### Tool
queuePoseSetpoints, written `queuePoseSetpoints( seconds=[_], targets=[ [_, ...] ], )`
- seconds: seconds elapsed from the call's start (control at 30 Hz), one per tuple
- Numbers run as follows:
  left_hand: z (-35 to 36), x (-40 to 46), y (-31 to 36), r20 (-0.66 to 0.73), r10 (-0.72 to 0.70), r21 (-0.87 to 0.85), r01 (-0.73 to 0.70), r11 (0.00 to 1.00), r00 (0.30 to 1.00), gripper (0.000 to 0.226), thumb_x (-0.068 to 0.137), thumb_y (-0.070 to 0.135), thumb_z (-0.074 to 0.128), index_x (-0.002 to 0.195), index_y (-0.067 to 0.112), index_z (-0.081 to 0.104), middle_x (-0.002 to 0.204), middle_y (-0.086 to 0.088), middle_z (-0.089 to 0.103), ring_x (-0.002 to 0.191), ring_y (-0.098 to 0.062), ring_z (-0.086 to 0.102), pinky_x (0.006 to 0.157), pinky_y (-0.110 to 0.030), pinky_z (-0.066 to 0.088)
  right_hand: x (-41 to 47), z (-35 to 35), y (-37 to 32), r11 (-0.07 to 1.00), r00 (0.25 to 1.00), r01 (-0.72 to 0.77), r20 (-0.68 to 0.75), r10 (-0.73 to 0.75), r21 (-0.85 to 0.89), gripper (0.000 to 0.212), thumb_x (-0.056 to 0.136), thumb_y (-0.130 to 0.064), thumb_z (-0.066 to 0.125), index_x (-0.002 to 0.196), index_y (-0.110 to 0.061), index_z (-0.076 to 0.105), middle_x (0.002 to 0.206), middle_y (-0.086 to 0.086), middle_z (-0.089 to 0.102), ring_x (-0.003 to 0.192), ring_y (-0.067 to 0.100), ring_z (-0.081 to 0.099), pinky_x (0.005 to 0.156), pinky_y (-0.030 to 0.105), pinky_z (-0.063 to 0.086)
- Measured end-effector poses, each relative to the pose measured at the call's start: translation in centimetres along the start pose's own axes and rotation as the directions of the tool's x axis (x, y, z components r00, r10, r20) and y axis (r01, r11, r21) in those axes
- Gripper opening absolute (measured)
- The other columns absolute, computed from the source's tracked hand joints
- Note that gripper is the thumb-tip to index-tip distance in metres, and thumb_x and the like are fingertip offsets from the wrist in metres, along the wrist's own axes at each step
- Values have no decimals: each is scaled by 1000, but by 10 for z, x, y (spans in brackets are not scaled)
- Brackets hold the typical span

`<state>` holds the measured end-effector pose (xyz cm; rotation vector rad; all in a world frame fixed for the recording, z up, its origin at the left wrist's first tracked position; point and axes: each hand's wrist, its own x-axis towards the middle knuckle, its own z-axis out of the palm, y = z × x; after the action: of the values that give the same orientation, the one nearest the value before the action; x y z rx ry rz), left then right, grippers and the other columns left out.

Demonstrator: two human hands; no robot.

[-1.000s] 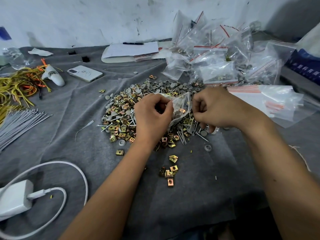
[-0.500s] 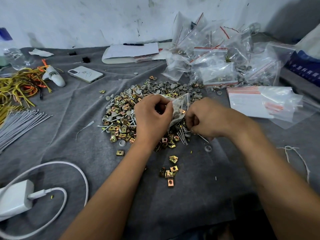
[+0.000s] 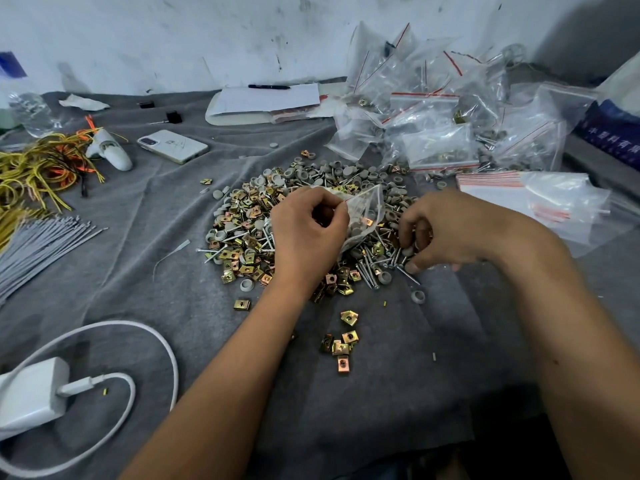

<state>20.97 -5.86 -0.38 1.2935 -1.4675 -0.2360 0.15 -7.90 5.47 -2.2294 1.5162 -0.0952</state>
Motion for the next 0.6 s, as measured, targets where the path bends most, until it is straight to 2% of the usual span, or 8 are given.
queuePoseSetpoints(
  seconds=[0.07, 0.13, 0.3, 0.43, 0.5, 0.6],
  targets=[
    [0, 0, 0, 3, 5, 4, -5, 1000, 1000, 13, 88, 12, 74, 75, 10, 74, 72, 3, 68, 69, -16, 64, 69, -44, 56, -2, 2, -3, 999, 998, -37, 41, 37, 7, 31, 72, -13, 93, 92, -17, 71, 74, 7, 71, 59, 23, 73, 52, 38, 62],
    [0, 0, 0, 6, 7, 6, -7, 1000, 1000, 13, 88, 13, 74, 75, 10, 74, 72, 3, 68, 70, -16, 64, 70, -44, 56, -2, 4, -6, 999, 998, -47, 41, 47, 1, 30, 74, -9, 91, 93, -15, 69, 74, 9, 71, 58, 24, 73, 56, 42, 63],
    [0, -1, 0, 2, 12, 7, -12, 1000, 1000, 12, 88, 12, 75, 76, 10, 74, 72, 3, 68, 70, -15, 64, 71, -44, 56, -2, 6, -3, 997, 999, 25, -28, -27, -77, 20, 79, -4, 84, 86, -18, 71, 65, -6, 66, 46, 14, 68, 46, 29, 54],
    [0, 0, -1, 10, 11, 7, -11, 1000, 1000, 12, 88, 13, 75, 76, 11, 74, 73, 4, 68, 70, -15, 64, 70, -43, 56, 0, 11, 4, 998, 992, 34, -119, -39, -45, 21, 79, -4, 80, 85, -19, 66, 67, 1, 67, 44, 14, 66, 46, 30, 54],
    [0, 0, -1, 8, 7, 2, -7, 1000, 1000, 13, 88, 13, 75, 76, 11, 74, 72, 4, 68, 70, -15, 63, 70, -44, 56, 1, 12, 9, 1000, 988, 6, -157, -6, -1, 22, 81, -11, 83, 87, -20, 64, 69, 4, 67, 44, 14, 67, 48, 34, 56],
    [1, 0, -1, 9, 10, 1, -10, 1000, 1000, 13, 88, 14, 74, 75, 11, 73, 72, 4, 67, 69, -14, 63, 70, -44, 56, 3, 11, 12, 999, 989, 11, -149, -18, -45, 19, 81, -17, 86, 80, -20, 68, 65, -2, 66, 44, 12, 66, 47, 27, 51]
  ],
)
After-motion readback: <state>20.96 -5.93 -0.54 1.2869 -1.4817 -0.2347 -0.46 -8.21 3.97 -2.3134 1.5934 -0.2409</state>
